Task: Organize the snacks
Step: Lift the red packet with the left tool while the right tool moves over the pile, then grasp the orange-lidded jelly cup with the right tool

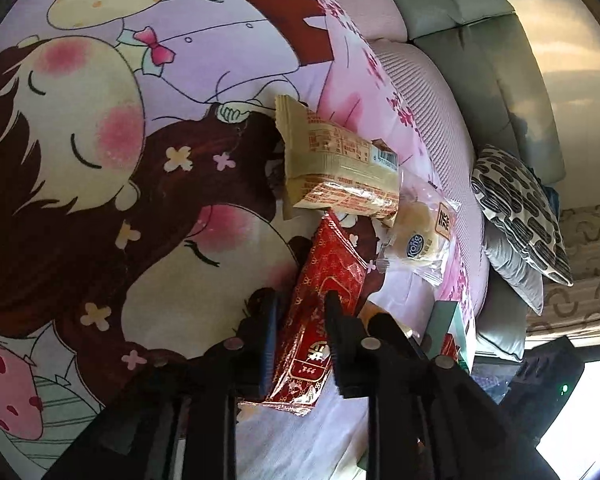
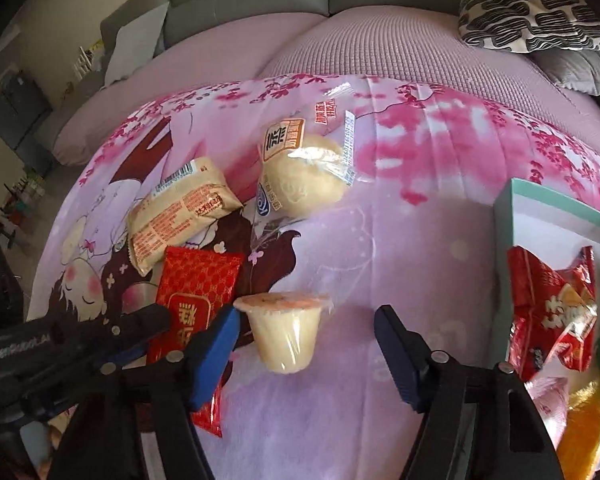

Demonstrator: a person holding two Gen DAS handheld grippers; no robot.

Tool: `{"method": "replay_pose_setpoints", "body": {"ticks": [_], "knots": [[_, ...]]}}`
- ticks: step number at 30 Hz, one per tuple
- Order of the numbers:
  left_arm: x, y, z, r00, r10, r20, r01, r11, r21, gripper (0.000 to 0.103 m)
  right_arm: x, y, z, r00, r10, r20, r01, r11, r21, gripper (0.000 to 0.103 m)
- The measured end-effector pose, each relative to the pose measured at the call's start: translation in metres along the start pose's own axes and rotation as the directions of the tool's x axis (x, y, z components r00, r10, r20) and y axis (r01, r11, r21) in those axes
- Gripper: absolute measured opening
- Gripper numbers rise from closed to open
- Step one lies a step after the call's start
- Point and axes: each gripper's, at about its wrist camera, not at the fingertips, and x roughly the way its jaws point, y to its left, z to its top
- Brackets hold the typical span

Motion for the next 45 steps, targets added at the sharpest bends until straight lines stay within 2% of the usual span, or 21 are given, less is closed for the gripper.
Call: {"method": "replay_pose_setpoints", "body": {"ticks": [2,6,7,12,16,21,27,33,36,37,39,45], "knots": [[0.0,-0.002,-0.001,1.0,-0.005,-0.002,0.005,1.0,0.01,0.035,0.002,0.0,0.002,1.0,0.008,0.001,-0.008,1.0,0.002,0.068],[0.002,-0.01,-0.003,1.0,0.006,-0.002,-0.006,0.999,0.045,0.048,0.004,0.001,0.005,1.0,0.025,0.007,-0.025,1.0,0.006,0.049],[0.003,-0.014,-0.004,1.0,0.012,-0.003,-0.011,0.998,0.06,0.05,0.005,0.001,0.006,1.0,0.024,0.006,-0.024,1.0,0.009,0.047],[0.007,-0.03,-0.008,0.998,0.064,-0.004,-0.063,0.987,0.146,0.062,0.001,-0.006,0.004,0.999,0.042,0.007,-0.043,0.999,0.026,0.046],[0.014,-0.046,-0.014,0.99,0.143,0.008,-0.14,0.962,0.234,0.064,-0.005,-0.013,-0.002,0.999,0.035,0.006,-0.036,0.999,0.035,0.046],[0.021,-0.058,-0.018,0.979,0.204,0.025,-0.202,0.936,0.287,0.066,-0.016,-0.023,-0.016,1.0,0.024,0.004,-0.024,0.999,0.044,0.046],[0.033,-0.076,-0.026,0.95,0.306,0.063,-0.305,0.87,0.387,0.068,-0.024,-0.028,-0.029,1.0,0.007,-0.009,-0.007,0.999,0.05,0.046],[0.047,-0.092,-0.036,0.91,0.398,0.118,-0.402,0.772,0.492,0.068,-0.033,-0.032,-0.039,1.0,0.003,-0.014,-0.002,0.998,0.066,0.046],[0.056,-0.101,-0.043,0.884,0.443,0.153,-0.449,0.709,0.543,0.068,-0.035,-0.031,-0.043,1.0,0.002,-0.017,-0.001,0.997,0.073,0.046],[0.058,-0.103,-0.044,0.879,0.45,0.161,-0.458,0.698,0.551,0.068,-0.036,-0.031,-0.044,1.0,0.001,-0.018,0.0,0.997,0.075,0.046],[0.059,-0.104,-0.045,0.875,0.454,0.168,-0.464,0.688,0.559,0.068,-0.037,-0.03,-0.045,1.0,-0.004,-0.02,0.005,0.997,0.074,0.046],[0.059,-0.103,-0.045,0.877,0.451,0.165,-0.46,0.687,0.563,0.068,-0.04,-0.031,-0.047,1.0,0.0,-0.019,0.001,0.997,0.083,0.046]]}}
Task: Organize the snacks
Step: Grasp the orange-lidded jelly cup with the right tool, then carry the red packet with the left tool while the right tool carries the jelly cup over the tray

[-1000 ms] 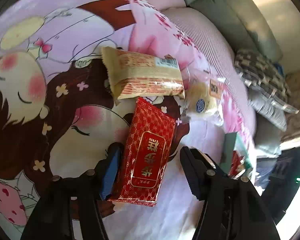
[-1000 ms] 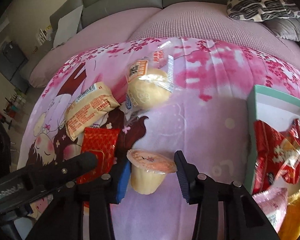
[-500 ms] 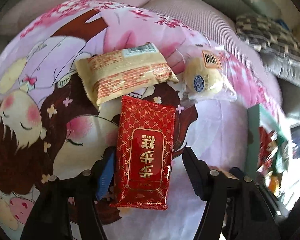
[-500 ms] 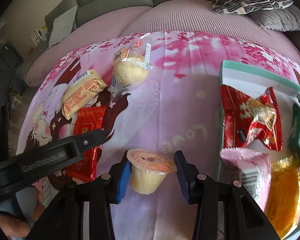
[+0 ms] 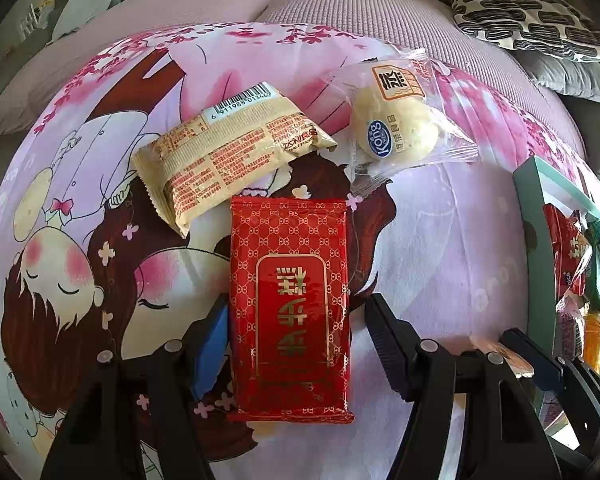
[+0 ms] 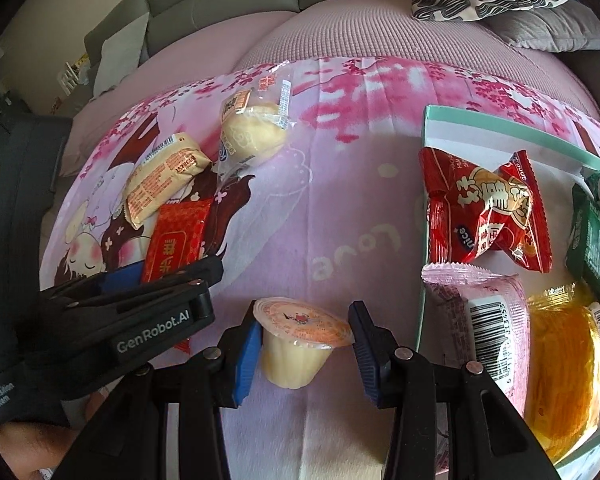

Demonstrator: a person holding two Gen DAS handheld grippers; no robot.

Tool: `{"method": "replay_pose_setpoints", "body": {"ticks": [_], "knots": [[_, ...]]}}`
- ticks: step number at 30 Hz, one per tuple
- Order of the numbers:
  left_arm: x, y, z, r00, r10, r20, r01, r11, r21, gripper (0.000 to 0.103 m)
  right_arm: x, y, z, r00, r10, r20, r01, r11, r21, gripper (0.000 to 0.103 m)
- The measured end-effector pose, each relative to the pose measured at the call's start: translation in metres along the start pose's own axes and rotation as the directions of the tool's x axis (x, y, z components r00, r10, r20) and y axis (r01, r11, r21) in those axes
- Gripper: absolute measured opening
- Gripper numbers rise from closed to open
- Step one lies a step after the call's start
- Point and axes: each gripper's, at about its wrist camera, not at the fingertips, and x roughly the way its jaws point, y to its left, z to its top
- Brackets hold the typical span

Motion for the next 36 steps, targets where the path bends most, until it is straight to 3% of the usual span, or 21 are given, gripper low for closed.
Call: {"method": "replay_pose_setpoints", "body": {"ticks": [4,7,16,25,36], "knots": [[-0.001,0.004,-0.001,1.0,-0.018,0.011,0.019,1.0,-0.018,0.066,-0.004,0.0,-0.003,1.0,-0.003,0.004,0.003,1.0,0.006,0.046],[-0.003,0.01,-0.001,1.0,-0.009,0.026,0.009,0.999,-0.034,0.057,-0.007,0.0,-0.006,1.0,-0.007,0.007,0.006,1.0,0.014,0.046],[-0.005,0.029,0.001,0.998,-0.046,0.038,0.05,0.994,-0.099,0.047,-0.016,-0.002,-0.007,1.0,0.008,0.024,-0.009,1.0,0.03,0.046],[-0.014,0.049,0.0,0.992,-0.119,0.052,0.125,0.98,-0.153,0.047,-0.024,-0.007,-0.004,0.999,0.024,0.04,-0.026,0.998,0.051,0.046],[-0.063,0.052,-0.005,0.972,-0.154,0.178,0.182,0.971,-0.155,0.047,-0.062,-0.017,0.006,0.992,0.037,0.118,-0.046,0.996,0.075,0.045]]}}
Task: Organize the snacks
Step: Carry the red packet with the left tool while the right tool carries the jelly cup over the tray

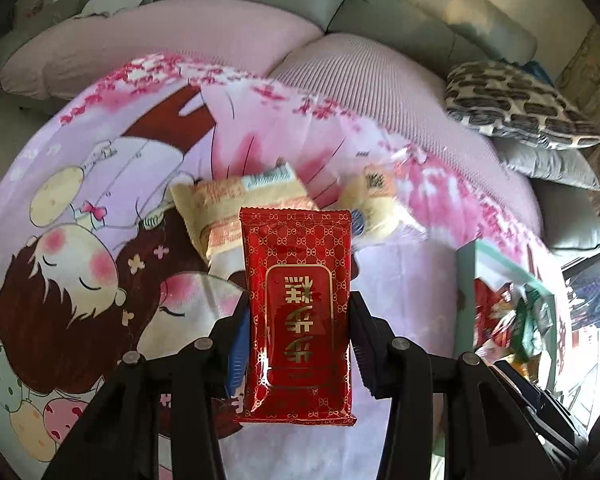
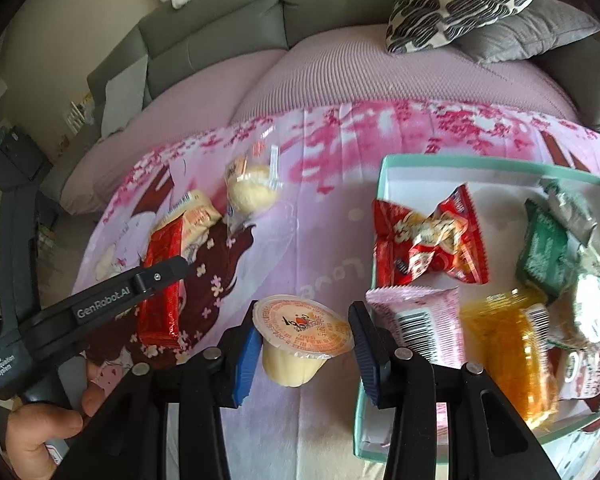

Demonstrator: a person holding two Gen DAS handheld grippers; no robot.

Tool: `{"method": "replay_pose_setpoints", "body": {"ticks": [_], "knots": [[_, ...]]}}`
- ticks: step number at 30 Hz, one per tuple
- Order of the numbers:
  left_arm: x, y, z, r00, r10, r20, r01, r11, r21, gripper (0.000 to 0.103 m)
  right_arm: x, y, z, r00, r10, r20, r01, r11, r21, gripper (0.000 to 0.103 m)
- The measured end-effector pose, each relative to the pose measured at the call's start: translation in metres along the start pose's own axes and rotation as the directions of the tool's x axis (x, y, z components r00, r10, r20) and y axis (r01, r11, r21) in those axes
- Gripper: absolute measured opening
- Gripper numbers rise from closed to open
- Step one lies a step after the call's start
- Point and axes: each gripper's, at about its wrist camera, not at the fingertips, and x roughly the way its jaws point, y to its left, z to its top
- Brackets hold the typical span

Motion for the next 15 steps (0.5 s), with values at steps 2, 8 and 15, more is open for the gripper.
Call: {"method": "replay_pose_setpoints", "body": {"ticks": [2,8,15], "knots": [[-0.005,-0.006,0.002,1.0,-0.001,0.022,0.0,1.0,0.008,0.047,-0.007,-0.003,0.002,1.0,-0.002,0.017,0.002,1.0,0.007,0.045],[-0.012,-0.027,0.001,0.996,-0.077,0.04,0.075,0.996,0.042,0.047,-0.027,-0.025,0.009,0.997,-0.033,0.066,0.029,0.998,0.057,0.045],[-0.017,-0.064,-0.008,0.991,-0.127,0.048,0.12,0.984,0.134,0.047,-0.05,-0.073,0.017,0.988,-0.102,0.118,0.081,0.981,0.174,0.045]]}}
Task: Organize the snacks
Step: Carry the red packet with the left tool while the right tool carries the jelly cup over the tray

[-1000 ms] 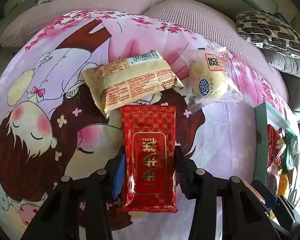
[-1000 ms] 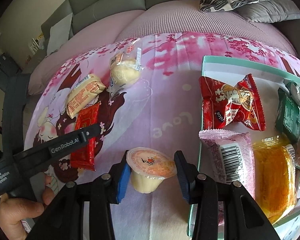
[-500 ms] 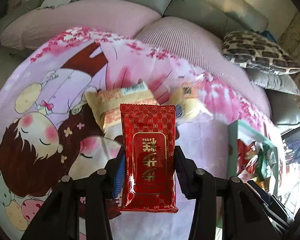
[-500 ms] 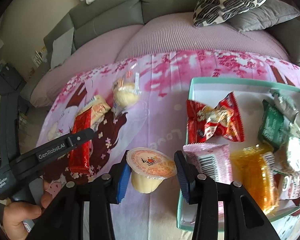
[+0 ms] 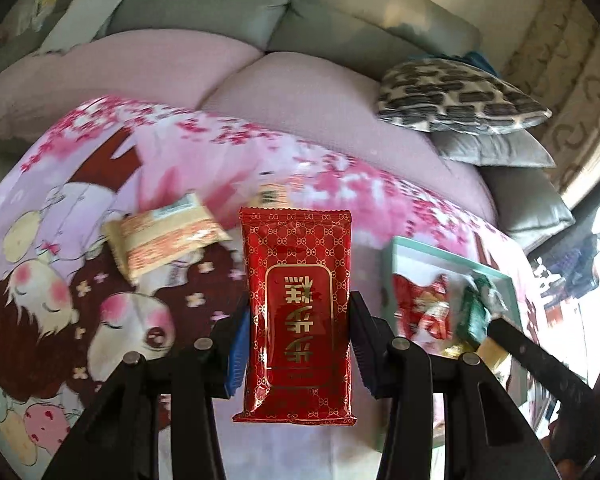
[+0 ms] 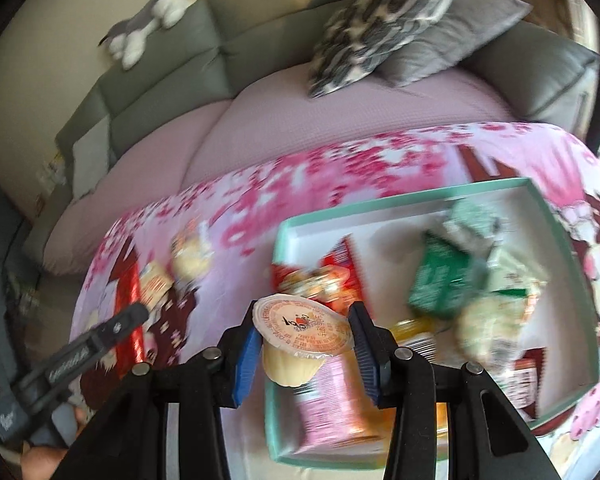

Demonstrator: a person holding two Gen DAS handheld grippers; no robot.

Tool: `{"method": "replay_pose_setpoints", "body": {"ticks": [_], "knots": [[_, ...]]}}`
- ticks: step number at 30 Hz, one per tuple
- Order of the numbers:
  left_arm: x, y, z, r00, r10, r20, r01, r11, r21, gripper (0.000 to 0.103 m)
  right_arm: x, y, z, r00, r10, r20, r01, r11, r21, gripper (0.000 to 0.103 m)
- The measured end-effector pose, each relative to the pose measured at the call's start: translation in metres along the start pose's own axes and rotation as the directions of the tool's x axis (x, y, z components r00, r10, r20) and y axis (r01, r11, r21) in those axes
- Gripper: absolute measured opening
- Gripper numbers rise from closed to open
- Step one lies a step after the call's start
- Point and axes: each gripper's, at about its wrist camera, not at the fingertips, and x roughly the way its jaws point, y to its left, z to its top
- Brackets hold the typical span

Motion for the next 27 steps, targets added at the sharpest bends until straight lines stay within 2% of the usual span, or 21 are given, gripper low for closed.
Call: {"method": "replay_pose_setpoints", "body": {"ticks": [10,19,22,27], "knots": [[0.004,-0.074,-0.014,0.995,-0.1,-0.023,0.103,0.979,0.178,0.047,-0.03,-0.083,0.019,0.989,-0.126,0.077,0.109,0.975,0.195,0.046],[0.013,-0.126,-0.027,0.987,-0.153,-0.047,0.16,0.946,0.282,0.047,-0.043,-0.138,0.019,0.978,-0.192,0.085,0.156,0.935,0.319,0.046],[0.021,-0.135,-0.029,0.987,-0.155,-0.053,0.164,0.941,0.298,0.047,-0.042,-0.151,0.016,0.974,-0.212,0.077,0.175,0.926,0.334,0.046],[0.032,-0.147,-0.033,0.986,-0.151,-0.064,0.164,0.933,0.321,0.047,-0.02,-0.173,0.008,0.973,-0.23,0.008,0.211,0.905,0.369,0.046]]}}
